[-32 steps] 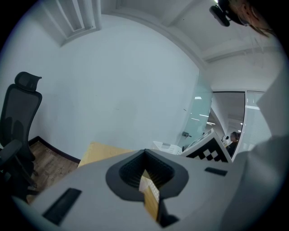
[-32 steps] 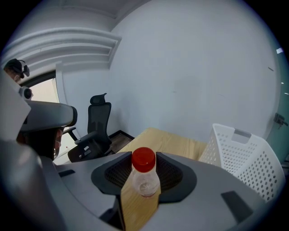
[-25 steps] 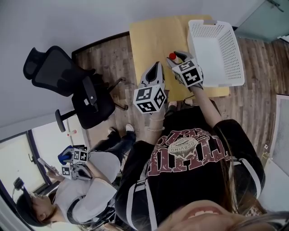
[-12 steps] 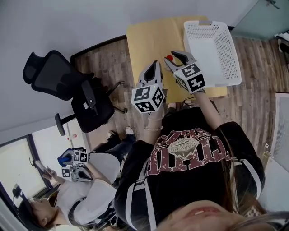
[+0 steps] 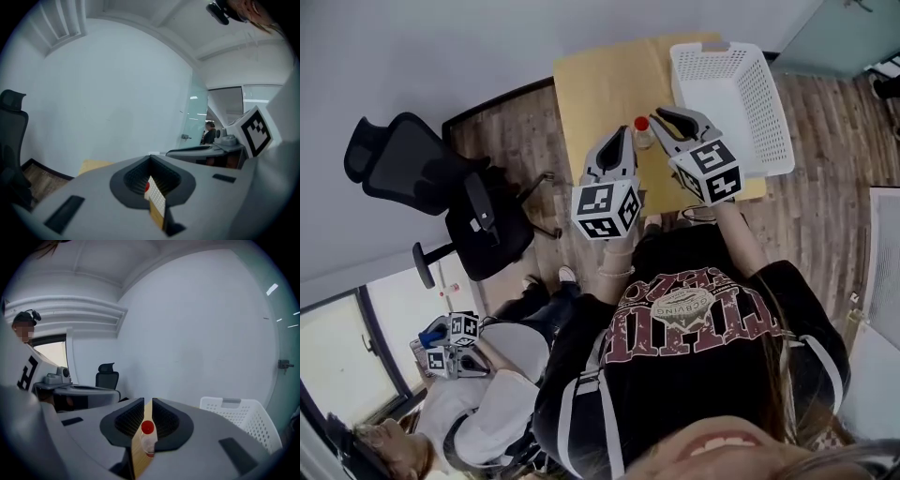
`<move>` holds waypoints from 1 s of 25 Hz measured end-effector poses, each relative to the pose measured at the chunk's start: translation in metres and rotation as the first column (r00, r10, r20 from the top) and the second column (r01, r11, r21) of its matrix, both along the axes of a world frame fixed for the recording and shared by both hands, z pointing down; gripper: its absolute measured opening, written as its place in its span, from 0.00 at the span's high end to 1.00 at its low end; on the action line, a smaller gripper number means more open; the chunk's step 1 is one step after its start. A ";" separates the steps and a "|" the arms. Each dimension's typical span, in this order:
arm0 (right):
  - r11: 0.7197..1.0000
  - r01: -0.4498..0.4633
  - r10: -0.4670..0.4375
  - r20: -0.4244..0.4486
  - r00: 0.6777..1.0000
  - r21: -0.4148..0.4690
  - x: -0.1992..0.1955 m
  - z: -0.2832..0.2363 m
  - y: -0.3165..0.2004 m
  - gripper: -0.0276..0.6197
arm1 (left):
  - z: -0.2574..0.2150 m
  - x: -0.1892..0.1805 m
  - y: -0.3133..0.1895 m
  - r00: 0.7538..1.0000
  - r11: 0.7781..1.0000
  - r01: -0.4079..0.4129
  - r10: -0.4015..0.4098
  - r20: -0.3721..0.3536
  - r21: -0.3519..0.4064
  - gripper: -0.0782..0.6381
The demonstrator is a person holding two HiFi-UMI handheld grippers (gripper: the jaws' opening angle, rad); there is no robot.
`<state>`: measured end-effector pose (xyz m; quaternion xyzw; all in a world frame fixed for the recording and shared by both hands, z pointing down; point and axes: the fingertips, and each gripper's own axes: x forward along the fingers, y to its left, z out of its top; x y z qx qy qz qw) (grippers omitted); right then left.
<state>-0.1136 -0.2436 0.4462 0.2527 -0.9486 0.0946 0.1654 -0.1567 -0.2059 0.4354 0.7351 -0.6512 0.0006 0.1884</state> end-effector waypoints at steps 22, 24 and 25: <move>0.984 -0.177 0.176 0.048 0.983 0.002 0.073 -0.009 -0.037 0.93 | -0.014 0.084 -0.049 0.974 0.974 -0.224 0.223 0.031 0.028 0.83; 0.981 -0.194 0.193 0.056 0.980 0.004 0.079 -0.011 -0.043 0.93 | -0.014 0.089 -0.053 0.972 0.973 -0.231 0.230 0.039 0.026 0.83; 0.980 -0.201 0.201 0.059 0.978 0.004 0.082 -0.012 -0.045 0.93 | -0.014 0.092 -0.055 0.972 0.972 -0.235 0.234 0.039 0.025 0.83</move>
